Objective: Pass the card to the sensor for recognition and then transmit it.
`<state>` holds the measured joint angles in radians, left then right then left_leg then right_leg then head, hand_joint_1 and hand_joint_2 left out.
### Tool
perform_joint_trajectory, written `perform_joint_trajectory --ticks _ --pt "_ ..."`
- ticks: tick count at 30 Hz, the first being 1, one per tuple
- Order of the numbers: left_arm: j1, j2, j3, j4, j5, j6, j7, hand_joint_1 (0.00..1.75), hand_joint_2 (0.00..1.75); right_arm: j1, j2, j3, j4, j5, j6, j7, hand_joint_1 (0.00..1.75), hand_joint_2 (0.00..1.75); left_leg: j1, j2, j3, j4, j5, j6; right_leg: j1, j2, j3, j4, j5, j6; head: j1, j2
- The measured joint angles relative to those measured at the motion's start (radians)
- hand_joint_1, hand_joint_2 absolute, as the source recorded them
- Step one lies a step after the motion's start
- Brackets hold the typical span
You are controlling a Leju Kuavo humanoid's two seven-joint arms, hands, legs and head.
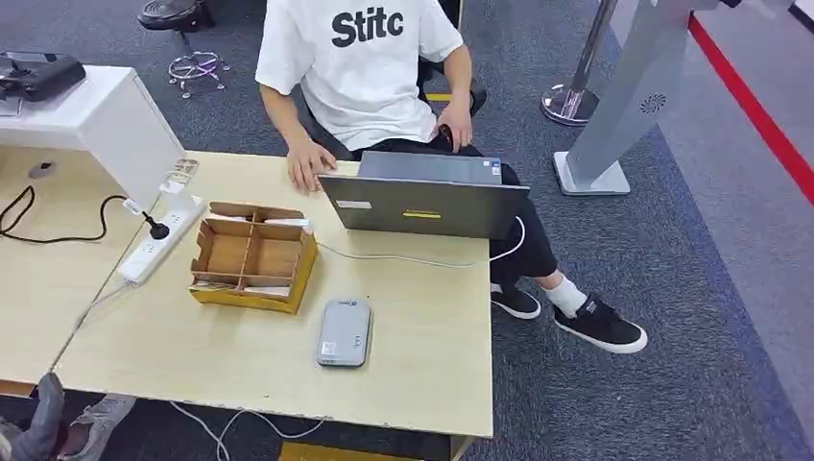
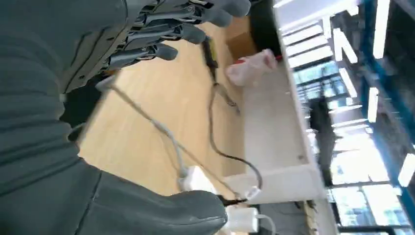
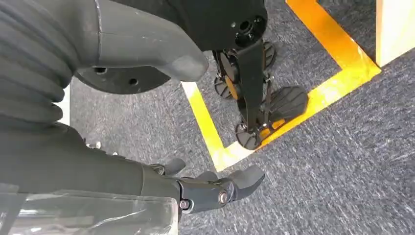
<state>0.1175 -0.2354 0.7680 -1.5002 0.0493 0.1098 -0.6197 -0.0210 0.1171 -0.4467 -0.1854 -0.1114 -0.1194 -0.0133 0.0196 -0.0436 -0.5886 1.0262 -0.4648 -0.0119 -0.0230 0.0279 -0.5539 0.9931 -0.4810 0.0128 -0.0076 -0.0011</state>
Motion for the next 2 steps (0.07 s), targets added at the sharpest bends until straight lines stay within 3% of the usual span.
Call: perform_joint_trajectory --ticks 2 --pt "-0.032 0.004 0.105 0.149 0.053 -0.081 0.073 0.0 1.75 -0.002 0.006 -0.002 0.0 0.02 -0.003 0.013 0.0 1.75 -0.001 0.001 0.003 0.0 0.0 0.0 -0.001 0.0 0.002 0.0 0.0 0.0 0.0 0.0"
